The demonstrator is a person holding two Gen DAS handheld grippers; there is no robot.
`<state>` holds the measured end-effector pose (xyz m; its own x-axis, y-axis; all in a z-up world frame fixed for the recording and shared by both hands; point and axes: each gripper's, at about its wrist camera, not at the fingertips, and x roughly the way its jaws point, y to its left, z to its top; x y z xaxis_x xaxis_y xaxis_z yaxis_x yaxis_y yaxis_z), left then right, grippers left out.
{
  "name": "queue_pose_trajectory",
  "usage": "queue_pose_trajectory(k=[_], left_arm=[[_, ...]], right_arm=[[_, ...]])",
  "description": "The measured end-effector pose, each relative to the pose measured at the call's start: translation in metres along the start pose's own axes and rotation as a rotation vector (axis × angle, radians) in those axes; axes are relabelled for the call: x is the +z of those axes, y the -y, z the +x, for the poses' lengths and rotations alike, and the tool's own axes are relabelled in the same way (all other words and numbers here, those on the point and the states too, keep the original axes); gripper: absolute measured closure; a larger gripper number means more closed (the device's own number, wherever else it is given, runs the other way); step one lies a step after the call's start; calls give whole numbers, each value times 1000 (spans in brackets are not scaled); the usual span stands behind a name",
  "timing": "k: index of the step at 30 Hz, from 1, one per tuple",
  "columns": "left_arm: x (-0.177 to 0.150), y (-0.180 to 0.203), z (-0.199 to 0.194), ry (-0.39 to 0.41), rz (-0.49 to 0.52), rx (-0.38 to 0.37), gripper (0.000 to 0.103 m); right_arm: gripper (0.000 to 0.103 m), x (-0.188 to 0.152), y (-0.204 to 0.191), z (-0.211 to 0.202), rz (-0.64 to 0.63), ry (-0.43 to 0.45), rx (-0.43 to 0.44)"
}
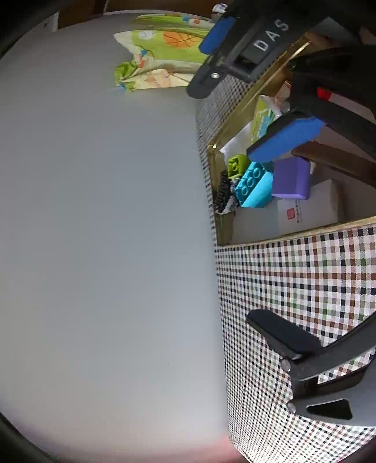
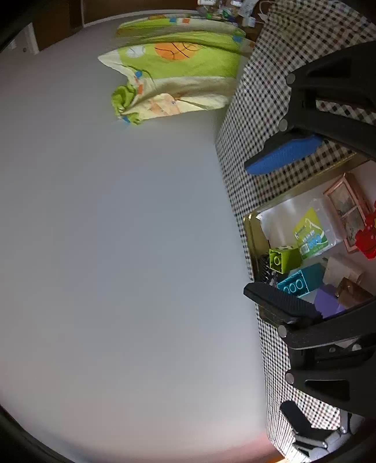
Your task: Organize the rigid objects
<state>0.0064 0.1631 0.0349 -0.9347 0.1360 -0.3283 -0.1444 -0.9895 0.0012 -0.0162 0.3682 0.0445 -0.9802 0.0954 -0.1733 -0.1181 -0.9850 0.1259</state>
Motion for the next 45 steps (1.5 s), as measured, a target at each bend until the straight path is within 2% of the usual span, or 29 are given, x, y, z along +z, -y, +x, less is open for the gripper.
queue_pose_trajectory(k=[8, 15, 18, 22, 25, 29, 33, 35, 39, 45], left_arm=[[-2, -1, -11, 15, -9, 19, 0], [-4, -2, -18, 25, 2, 41, 0], [-4, -2, -19, 27, -3, 53, 0], [-5, -4, -20, 25, -4, 59, 0], [-5, -4, -21, 29, -5, 60, 0], [-6, -5, -23, 34, -6, 62, 0], [-6, -7, -26, 46, -9, 68, 0], [-7, -8, -27, 51, -11, 68, 0], [-7, -9, -28, 53, -16, 68, 0], [-8, -11, -31, 47, -11, 46, 0]], right_arm=[[19, -3, -12, -15, -67, 54, -22], [18, -3, -3, -32, 3, 96, -20], [13, -3, -4, -38, 7, 103, -13], [11, -4, -4, -49, 15, 139, -21], [5, -5, 5, -58, 62, 169, -37], [4, -7, 18, -70, 130, 218, -52], [3, -8, 23, -70, 177, 196, -34], [2, -8, 20, -67, 170, 180, -29], [2, -8, 10, -73, 124, 216, -38], [2, -7, -11, -71, 0, 198, -48]])
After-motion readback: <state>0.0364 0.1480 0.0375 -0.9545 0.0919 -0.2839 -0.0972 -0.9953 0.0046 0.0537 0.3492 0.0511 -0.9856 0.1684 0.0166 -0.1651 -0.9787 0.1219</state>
